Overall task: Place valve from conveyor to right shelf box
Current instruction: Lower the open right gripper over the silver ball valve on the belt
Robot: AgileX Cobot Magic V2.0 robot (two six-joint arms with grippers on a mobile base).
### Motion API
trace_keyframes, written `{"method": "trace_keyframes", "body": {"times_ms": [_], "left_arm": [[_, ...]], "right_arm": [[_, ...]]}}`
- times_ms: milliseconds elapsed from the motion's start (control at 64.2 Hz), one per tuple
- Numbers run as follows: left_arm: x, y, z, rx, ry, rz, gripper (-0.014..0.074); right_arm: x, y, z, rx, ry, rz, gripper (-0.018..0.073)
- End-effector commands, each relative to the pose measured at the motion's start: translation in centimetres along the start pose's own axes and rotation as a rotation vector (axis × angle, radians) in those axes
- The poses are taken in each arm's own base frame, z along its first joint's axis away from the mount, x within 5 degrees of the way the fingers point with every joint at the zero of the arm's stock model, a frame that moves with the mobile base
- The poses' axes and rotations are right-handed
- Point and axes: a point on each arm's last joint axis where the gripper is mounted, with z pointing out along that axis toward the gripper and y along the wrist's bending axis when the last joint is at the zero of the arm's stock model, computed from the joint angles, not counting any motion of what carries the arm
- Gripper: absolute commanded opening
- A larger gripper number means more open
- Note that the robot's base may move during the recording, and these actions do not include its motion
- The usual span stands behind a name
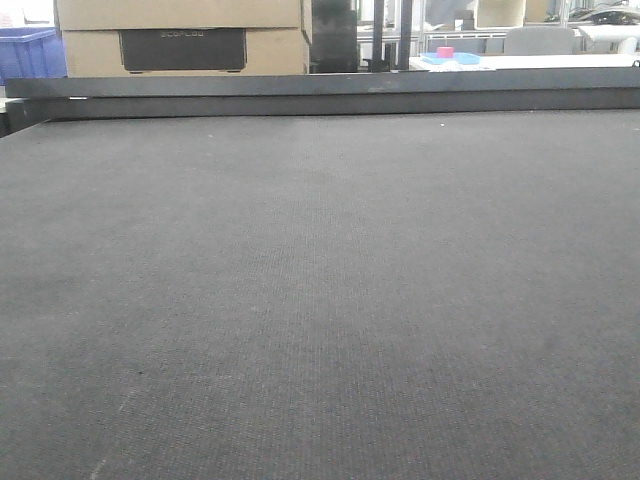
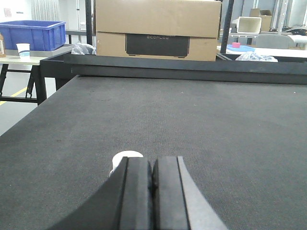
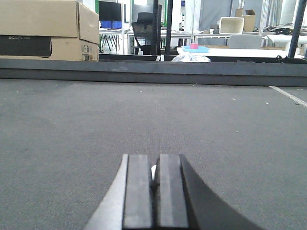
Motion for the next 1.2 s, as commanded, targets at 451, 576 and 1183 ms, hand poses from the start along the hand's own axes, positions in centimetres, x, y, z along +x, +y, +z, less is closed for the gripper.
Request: {"method": "trace_keyframes", "body": {"times_ms": [451, 576, 1183], "left_arm": [[-0.4, 0.0, -0.1, 0.0, -0.039, -0.003, -0.0111], [-0.7, 0.0, -0.1, 0.0, -0.063, -0.003, -0.0111], [-8.1, -0.2, -2.5, 0.004, 0.013, 0.004, -0.0111]], "right_arm": [[-0.2, 0.0, 0.0, 0.003, -0.02, -0.012, -0.0164], [-0.2, 0.0, 0.0, 0.003, -0.02, -0.012, -0.0164], [-8.0, 0.4, -2.1, -0.012, -0.129, -0.008, -0.0164]]}}
